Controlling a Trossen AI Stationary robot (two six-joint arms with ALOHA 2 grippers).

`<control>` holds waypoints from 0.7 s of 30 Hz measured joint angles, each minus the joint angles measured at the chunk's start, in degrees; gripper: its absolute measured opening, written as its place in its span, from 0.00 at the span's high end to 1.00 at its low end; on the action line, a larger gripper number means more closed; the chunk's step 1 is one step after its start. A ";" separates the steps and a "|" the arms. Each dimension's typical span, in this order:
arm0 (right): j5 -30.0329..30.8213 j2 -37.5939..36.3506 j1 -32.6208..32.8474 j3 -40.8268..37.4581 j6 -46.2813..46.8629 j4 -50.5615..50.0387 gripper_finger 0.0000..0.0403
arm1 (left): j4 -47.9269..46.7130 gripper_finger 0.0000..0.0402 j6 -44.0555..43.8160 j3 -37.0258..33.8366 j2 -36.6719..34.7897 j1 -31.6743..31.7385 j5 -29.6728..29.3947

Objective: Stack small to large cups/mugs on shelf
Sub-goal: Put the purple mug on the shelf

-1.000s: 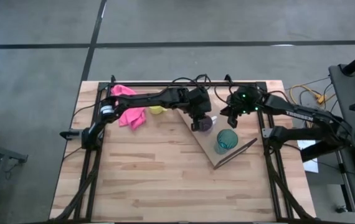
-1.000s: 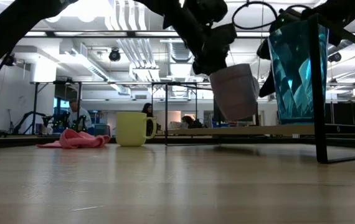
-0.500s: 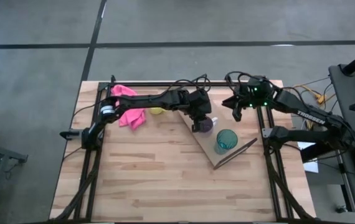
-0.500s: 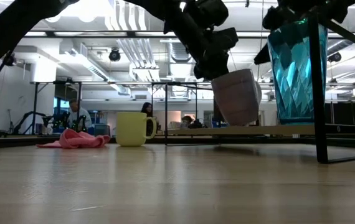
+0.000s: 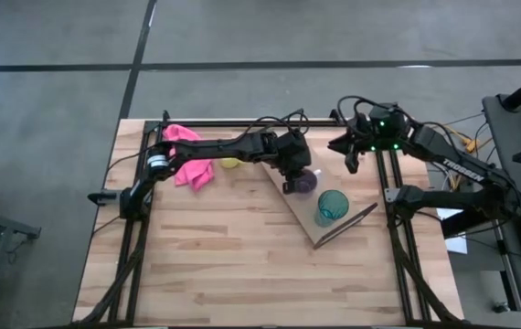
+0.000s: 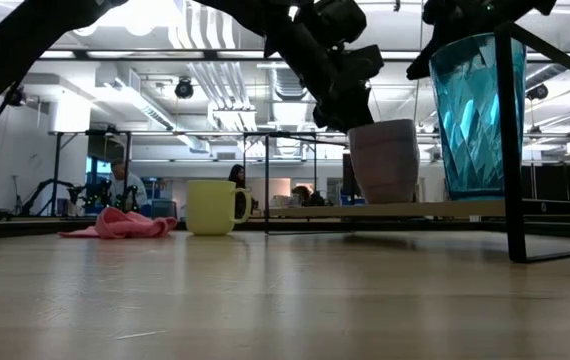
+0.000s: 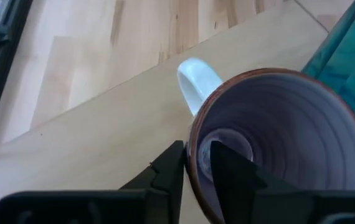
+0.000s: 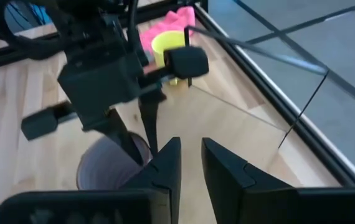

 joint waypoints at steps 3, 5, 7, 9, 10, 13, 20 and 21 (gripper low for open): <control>-0.01 -0.01 -0.02 1.14 0.02 -0.13 0.85 | 1.86 0.83 -0.01 -0.31 0.00 0.00 0.00; -0.02 0.01 0.00 2.03 0.00 -0.74 0.85 | 2.62 0.83 -0.02 -0.39 0.00 0.00 -0.02; 0.00 0.01 -0.01 2.92 -0.02 -1.83 0.85 | 3.10 0.83 -0.01 -0.61 0.00 0.00 -0.02; 0.00 0.01 0.00 3.66 -0.02 -2.38 0.85 | 4.74 0.83 -0.01 -1.47 0.00 0.00 -0.07; -0.01 0.01 0.00 3.93 -0.02 -2.41 0.85 | 5.45 0.83 -0.02 -1.85 0.00 0.00 -0.13; -0.02 0.01 -0.02 4.82 -0.17 -2.47 0.85 | 6.60 0.83 -0.04 -2.39 0.00 -0.01 -0.11; 0.00 0.01 -0.02 5.93 -0.44 -2.58 0.85 | 8.09 0.83 -0.03 -3.28 0.00 0.04 -0.20; 0.00 0.01 -0.02 6.11 -0.44 -2.60 0.85 | 8.69 0.83 -0.03 -3.30 0.00 0.04 -0.21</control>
